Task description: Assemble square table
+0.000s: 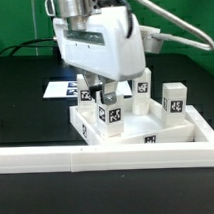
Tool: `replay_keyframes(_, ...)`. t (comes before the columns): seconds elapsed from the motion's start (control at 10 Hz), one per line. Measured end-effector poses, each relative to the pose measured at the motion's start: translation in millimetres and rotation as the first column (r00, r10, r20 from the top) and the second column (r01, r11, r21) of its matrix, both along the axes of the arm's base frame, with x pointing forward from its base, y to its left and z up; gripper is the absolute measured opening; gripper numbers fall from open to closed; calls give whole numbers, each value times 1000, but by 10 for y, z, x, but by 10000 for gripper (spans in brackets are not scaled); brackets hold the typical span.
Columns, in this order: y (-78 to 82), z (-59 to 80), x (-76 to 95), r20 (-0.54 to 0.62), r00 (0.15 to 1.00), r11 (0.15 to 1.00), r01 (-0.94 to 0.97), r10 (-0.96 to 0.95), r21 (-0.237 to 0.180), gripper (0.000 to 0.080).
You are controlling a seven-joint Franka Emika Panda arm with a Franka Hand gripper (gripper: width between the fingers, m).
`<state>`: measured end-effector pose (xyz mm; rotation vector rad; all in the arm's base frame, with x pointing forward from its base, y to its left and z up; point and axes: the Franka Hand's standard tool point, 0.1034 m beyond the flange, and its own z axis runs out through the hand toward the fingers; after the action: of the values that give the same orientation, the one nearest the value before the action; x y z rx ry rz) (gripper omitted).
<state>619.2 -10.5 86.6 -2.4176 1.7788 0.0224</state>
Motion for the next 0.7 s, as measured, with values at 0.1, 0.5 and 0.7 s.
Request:
replay_keyframes(0.1, -13, -1, 0, -8, 998, 998, 66, -66, 4, 294)
replay_keyframes(0.5, -14, -3, 0, -5, 999, 999, 45, -45, 1, 294)
replay_keyframes(0.7, 44, -12, -3, 20, 959, 959, -281, 282, -46, 619)
